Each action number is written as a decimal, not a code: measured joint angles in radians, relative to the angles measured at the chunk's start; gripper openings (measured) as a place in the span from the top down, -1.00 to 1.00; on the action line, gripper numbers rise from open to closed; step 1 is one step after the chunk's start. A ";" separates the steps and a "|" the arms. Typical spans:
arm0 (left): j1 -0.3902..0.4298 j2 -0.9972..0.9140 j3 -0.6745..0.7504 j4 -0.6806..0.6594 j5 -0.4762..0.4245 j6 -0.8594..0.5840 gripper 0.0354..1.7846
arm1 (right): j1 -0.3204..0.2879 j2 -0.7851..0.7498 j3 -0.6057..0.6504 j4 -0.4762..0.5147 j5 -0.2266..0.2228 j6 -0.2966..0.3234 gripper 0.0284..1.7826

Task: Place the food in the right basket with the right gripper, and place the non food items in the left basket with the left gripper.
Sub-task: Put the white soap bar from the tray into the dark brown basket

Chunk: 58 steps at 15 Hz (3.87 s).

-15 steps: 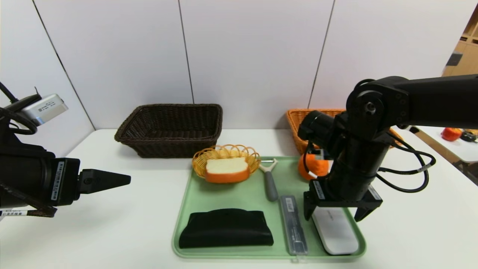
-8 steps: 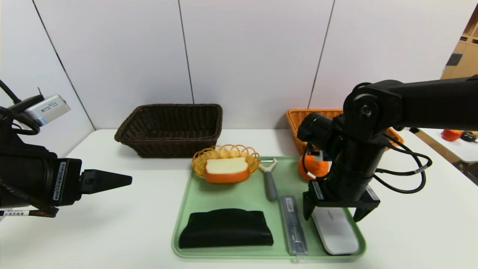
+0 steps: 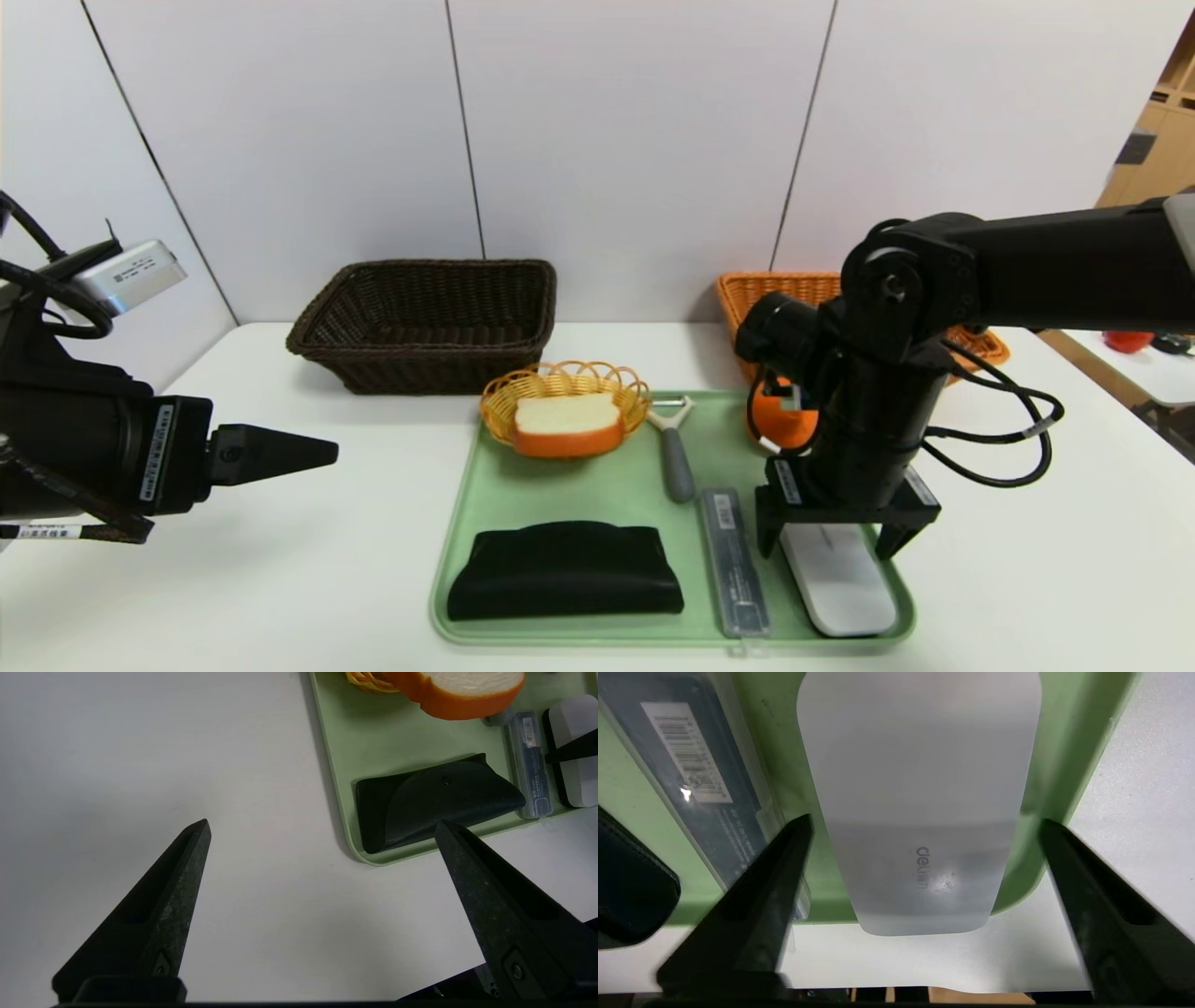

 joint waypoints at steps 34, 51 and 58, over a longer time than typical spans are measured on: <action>-0.017 0.029 -0.005 -0.071 0.003 -0.010 -0.89 | 0.191 0.173 -0.312 -1.539 -0.007 -0.040 -0.09; -0.116 -0.008 0.023 -0.073 0.027 -0.051 -0.89 | 0.173 0.447 -0.341 -1.754 0.035 -0.055 -0.09; -0.118 -0.015 0.020 -0.073 0.028 -0.050 -0.89 | 0.172 0.456 -0.343 -1.754 0.043 -0.055 -0.26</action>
